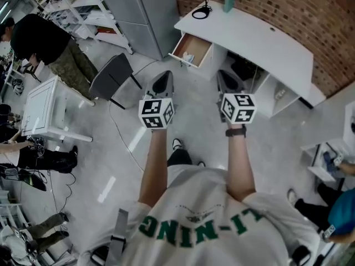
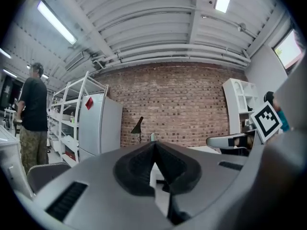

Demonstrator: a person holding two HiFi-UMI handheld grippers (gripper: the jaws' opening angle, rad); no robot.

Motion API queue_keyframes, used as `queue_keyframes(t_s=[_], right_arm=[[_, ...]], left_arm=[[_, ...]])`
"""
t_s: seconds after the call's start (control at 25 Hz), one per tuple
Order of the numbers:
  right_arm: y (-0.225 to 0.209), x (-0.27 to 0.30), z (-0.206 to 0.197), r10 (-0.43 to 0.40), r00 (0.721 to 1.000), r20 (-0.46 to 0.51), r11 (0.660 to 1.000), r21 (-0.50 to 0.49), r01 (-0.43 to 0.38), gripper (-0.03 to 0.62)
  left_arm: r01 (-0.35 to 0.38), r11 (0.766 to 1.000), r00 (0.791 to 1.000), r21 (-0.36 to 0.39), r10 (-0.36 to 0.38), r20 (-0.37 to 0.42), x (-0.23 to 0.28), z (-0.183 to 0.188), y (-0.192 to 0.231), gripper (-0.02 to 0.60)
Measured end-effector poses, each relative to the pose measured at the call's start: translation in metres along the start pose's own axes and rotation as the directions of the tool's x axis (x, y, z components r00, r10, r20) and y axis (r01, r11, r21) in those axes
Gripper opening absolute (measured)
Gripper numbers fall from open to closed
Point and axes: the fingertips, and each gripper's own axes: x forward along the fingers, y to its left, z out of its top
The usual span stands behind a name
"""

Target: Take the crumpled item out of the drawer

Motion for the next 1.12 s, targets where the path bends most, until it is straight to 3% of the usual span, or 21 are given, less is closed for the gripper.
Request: queue_keyframes(t_s=[0.16,0.44,0.76,1.0,1.12], right_arm=[[-0.016,0.012,-0.006,0.023,1.0,0.017,1.0,0.008,-0.023,0.002],[-0.047,0.036,-0.014,-0.057,0.998,-0.02,0.998,-0.015,0.057,0.003],[-0.061,0.108,-0.006,-0.098,0.993,-0.066,0.994,-0.055,0.094,0.002],[-0.05,0.171,-0.002,-0.096,0.991,-0.096,0.993,-0.083,0.088,0.003],[-0.046,0.201,-0.007,-0.091,0.988,-0.125,0.993,-0.086,0.08,0.002]], left_arm=[[-0.001,1.0,1.0,-0.006,0.001,0.005,0.025,-0.011,-0.003,-0.006],[0.048,0.999,0.999,-0.008,-0.048,-0.012,0.071,-0.023,0.006,-0.006],[0.067,0.998,0.998,-0.007,-0.067,-0.012,0.138,-0.015,0.052,-0.006],[0.072,0.997,0.996,0.041,-0.07,-0.049,0.181,-0.017,0.101,-0.006],[0.078,0.997,0.995,0.029,-0.076,-0.059,0.2,-0.023,0.123,-0.006]])
